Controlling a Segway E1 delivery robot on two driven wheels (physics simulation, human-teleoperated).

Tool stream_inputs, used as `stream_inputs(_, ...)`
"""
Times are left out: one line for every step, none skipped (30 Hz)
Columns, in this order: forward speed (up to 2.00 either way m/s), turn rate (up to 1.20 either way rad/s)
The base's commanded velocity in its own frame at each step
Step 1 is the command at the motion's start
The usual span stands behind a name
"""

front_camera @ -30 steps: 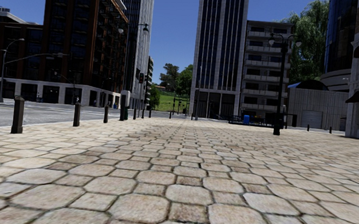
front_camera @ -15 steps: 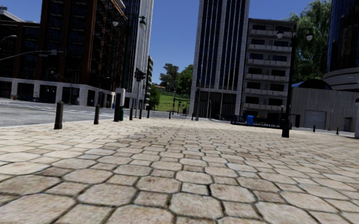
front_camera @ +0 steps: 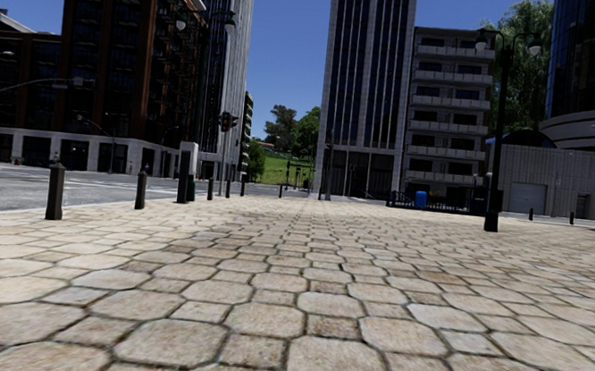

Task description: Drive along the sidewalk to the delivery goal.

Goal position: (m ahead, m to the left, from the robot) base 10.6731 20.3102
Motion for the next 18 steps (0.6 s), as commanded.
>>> stream_inputs(2.00,0.00)
stream_inputs(2.00,0.00)
stream_inputs(2.00,0.00)
stream_inputs(2.00,0.00)
stream_inputs(2.00,0.00)
stream_inputs(2.00,0.00)
stream_inputs(2.00,0.00)
stream_inputs(2.00,0.00)
stream_inputs(2.00,0.00)
stream_inputs(2.00,0.00)
stream_inputs(2.00,0.00)
stream_inputs(2.00,0.00)
stream_inputs(2.00,0.00)
stream_inputs(2.00,0.00)
stream_inputs(2.00,0.00)
stream_inputs(2.00,0.00)
stream_inputs(2.00,0.00)
stream_inputs(2.00,0.00)
